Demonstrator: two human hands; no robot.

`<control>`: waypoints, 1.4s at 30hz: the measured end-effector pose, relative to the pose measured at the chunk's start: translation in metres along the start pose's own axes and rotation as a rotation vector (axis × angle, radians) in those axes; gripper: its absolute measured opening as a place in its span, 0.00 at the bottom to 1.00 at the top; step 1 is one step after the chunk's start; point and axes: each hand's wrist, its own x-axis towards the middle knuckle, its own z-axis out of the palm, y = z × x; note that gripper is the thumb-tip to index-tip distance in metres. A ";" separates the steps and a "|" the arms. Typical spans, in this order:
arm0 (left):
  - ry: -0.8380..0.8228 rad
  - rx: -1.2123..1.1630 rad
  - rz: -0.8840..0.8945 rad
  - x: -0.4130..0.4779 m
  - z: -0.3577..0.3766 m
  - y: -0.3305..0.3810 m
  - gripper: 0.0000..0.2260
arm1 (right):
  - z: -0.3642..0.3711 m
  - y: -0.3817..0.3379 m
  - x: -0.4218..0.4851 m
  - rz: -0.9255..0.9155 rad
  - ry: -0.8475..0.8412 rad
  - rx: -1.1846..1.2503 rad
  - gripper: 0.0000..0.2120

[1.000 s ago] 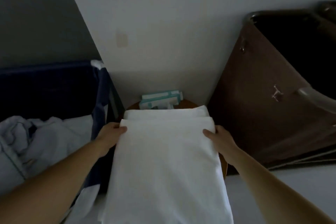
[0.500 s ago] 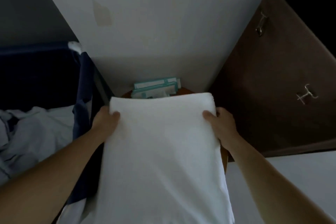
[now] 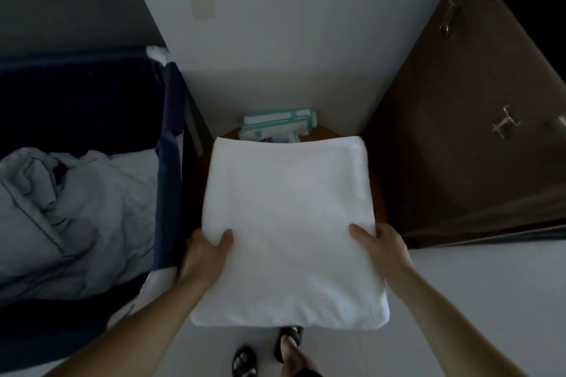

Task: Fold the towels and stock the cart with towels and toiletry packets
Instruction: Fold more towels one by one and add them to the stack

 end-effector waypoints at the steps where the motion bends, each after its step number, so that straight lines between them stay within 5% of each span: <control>1: -0.019 0.010 -0.035 -0.006 0.001 -0.005 0.31 | 0.001 0.009 -0.010 0.018 -0.017 0.007 0.22; 8: -0.070 0.080 -0.022 -0.032 -0.010 -0.032 0.34 | 0.010 0.029 -0.062 -0.046 0.141 -0.222 0.23; 13: 0.023 -0.001 0.076 -0.045 -0.013 -0.032 0.30 | 0.001 0.028 -0.066 -0.176 0.356 -0.107 0.20; 19: -0.037 -0.063 -0.069 -0.049 -0.002 -0.063 0.36 | 0.019 0.067 -0.057 0.009 0.208 -0.176 0.25; 25: -0.097 -0.103 -0.060 -0.050 -0.005 -0.058 0.28 | 0.014 0.048 -0.052 -0.013 0.100 -0.219 0.32; 30: -0.124 -0.272 -0.181 -0.050 -0.018 -0.050 0.28 | 0.001 0.032 -0.044 0.097 -0.059 0.013 0.35; 34: -0.267 -0.429 -0.286 -0.046 -0.019 -0.048 0.22 | 0.000 0.027 -0.037 0.147 -0.150 0.073 0.34; 42: -0.198 -0.472 -0.283 -0.045 -0.015 -0.057 0.22 | 0.001 0.027 -0.032 0.107 -0.173 0.057 0.26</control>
